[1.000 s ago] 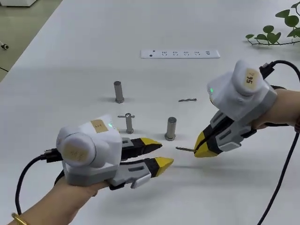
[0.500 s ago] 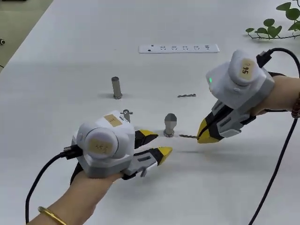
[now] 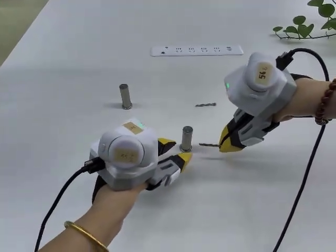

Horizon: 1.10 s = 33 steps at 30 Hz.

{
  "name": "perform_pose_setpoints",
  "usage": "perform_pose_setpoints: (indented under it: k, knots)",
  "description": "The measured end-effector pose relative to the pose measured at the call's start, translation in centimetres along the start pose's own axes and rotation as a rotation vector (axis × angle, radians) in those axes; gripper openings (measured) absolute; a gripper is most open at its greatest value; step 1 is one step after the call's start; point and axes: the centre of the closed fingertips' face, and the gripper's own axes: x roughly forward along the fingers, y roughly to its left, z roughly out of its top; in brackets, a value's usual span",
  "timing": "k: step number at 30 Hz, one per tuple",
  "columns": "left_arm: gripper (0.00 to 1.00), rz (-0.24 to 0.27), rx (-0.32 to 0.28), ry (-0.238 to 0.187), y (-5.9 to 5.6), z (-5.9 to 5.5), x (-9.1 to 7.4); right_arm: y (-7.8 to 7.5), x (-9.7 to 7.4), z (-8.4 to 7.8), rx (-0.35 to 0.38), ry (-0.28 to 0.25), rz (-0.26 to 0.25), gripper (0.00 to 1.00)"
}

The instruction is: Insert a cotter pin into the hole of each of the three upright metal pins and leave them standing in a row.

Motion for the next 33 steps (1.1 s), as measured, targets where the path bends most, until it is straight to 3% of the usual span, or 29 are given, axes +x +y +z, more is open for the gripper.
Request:
perform_pose_setpoints:
  k: [6,8,12,24,33]
  knots:
    - [0.21,0.012,-0.005,0.004,0.2,0.2,0.9,-1.1,-0.2,0.2,-0.01,0.001,-0.016,0.0]
    - [0.2,0.01,-0.045,0.013,0.4,0.2,1.3,-1.6,-0.3,0.4,-0.007,-0.008,-0.026,0.0]
    - [0.19,0.024,-0.036,0.021,0.7,0.3,1.9,-2.0,-0.5,0.6,-0.006,-0.022,-0.038,0.0]
    - [0.13,0.036,-0.061,0.016,1.2,0.7,2.7,-2.2,-0.5,1.4,-0.036,-0.033,-0.044,0.0]
    - [0.11,0.048,-0.038,0.021,1.4,0.7,2.8,-2.4,-0.6,1.6,-0.05,-0.028,-0.048,0.0]
